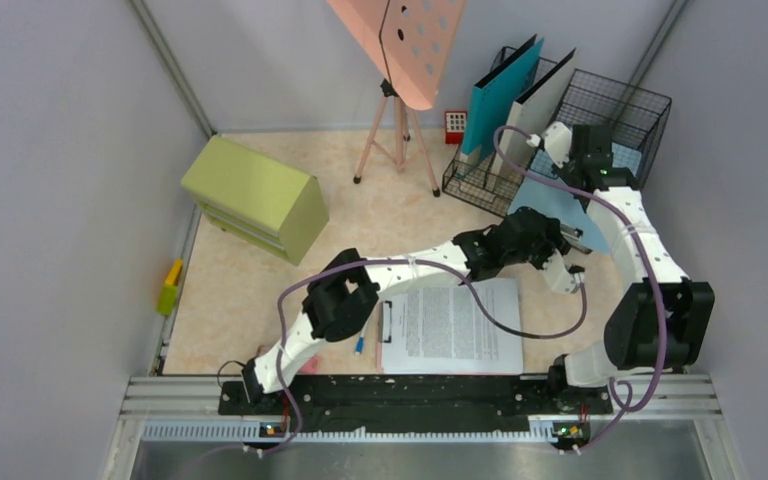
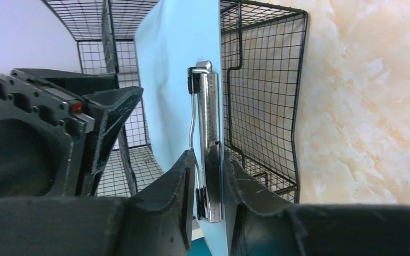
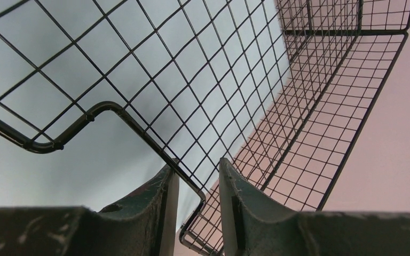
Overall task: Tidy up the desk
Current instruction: Place the folder in the storage box.
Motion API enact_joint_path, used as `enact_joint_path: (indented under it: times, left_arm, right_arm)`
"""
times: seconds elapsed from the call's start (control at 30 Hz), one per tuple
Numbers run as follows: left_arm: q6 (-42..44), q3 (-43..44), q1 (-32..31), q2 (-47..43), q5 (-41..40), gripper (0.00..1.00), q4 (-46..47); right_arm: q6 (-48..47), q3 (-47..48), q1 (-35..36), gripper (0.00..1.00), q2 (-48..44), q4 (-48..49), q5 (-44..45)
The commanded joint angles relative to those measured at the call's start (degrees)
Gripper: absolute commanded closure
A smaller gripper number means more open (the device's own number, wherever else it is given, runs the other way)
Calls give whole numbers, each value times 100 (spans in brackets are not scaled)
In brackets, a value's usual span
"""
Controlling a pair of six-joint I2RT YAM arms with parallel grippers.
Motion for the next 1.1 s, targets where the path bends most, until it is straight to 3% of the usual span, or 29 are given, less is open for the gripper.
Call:
enact_joint_path:
  times: [0.0, 0.1, 0.23, 0.57, 0.83, 1.0, 1.07]
  left_arm:
    - [107, 469, 32, 251, 129, 79, 392]
    - [150, 683, 49, 450, 72, 91, 679]
    - [214, 880, 69, 707, 6, 98, 1044]
    - [571, 747, 214, 1122, -95, 100, 2122]
    - [673, 227, 232, 906, -87, 100, 2522]
    - [657, -15, 231, 745, -91, 100, 2611]
    - [639, -70, 234, 708, -90, 100, 2635]
  right_arm:
    - [244, 267, -26, 100, -139, -246, -265]
    - [277, 271, -25, 100, -132, -315, -313]
    - [321, 263, -27, 100, -151, -388, -390]
    - [360, 44, 40, 100, -291, -356, -510]
    - [399, -57, 72, 99, -535, -89, -260]
    - [541, 295, -18, 59, -812, -324, -135]
    - [556, 416, -42, 49, -813, -452, -74]
